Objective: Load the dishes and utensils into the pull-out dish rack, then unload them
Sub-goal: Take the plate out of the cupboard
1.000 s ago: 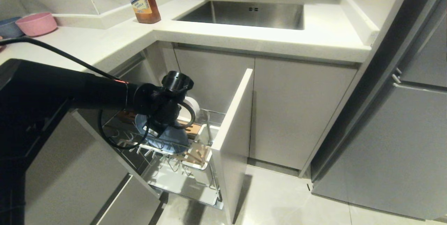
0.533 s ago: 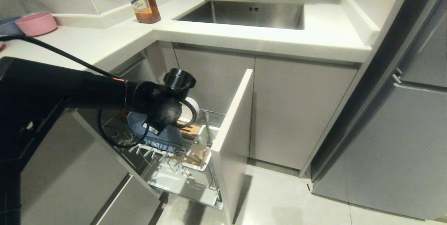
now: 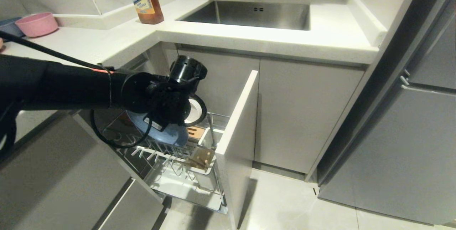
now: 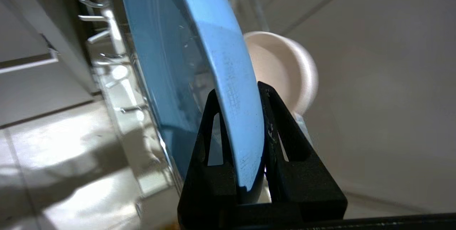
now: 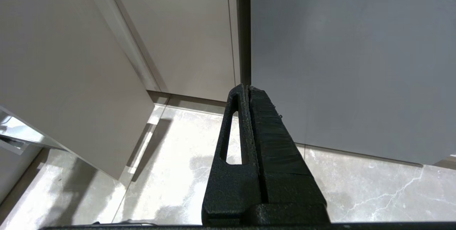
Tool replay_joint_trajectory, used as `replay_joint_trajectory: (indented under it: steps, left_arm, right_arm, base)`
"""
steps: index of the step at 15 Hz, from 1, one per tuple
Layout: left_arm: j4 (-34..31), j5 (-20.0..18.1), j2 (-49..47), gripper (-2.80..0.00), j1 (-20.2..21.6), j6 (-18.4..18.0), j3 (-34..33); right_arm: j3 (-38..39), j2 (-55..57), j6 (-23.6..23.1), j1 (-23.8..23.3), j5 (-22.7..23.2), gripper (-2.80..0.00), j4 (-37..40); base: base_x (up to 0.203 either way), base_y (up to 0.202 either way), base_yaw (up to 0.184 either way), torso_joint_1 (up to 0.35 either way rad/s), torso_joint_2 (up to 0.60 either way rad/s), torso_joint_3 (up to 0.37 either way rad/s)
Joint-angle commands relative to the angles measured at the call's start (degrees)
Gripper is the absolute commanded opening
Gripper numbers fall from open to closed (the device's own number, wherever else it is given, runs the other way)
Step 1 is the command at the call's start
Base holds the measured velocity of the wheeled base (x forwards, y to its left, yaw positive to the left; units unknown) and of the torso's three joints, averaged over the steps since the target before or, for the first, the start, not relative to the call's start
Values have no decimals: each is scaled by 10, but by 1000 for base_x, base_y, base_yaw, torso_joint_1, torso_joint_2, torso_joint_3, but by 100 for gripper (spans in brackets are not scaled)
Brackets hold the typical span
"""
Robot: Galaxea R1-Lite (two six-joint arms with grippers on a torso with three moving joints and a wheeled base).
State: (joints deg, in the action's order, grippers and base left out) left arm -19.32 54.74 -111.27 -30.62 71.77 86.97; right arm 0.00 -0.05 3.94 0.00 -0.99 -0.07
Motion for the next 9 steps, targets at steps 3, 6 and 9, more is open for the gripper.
replay_joint_trajectory:
  steps: [3, 6, 9]
  left_arm:
    - [0, 4, 92, -280, -57, 3, -5]
    - [0, 3, 172, -280, -126, -25, -6]
    - [1, 1, 258, -280, -213, -108, 3]
  right_arm:
    - [0, 0, 0, 0, 0, -280, 0]
    - [0, 0, 0, 0, 0, -280, 0]
    - [0, 0, 0, 0, -1, -280, 0]
  base:
    - [0, 0, 0, 0, 0, 0]
    - [0, 0, 0, 0, 0, 0]
    - [0, 0, 0, 0, 0, 0]
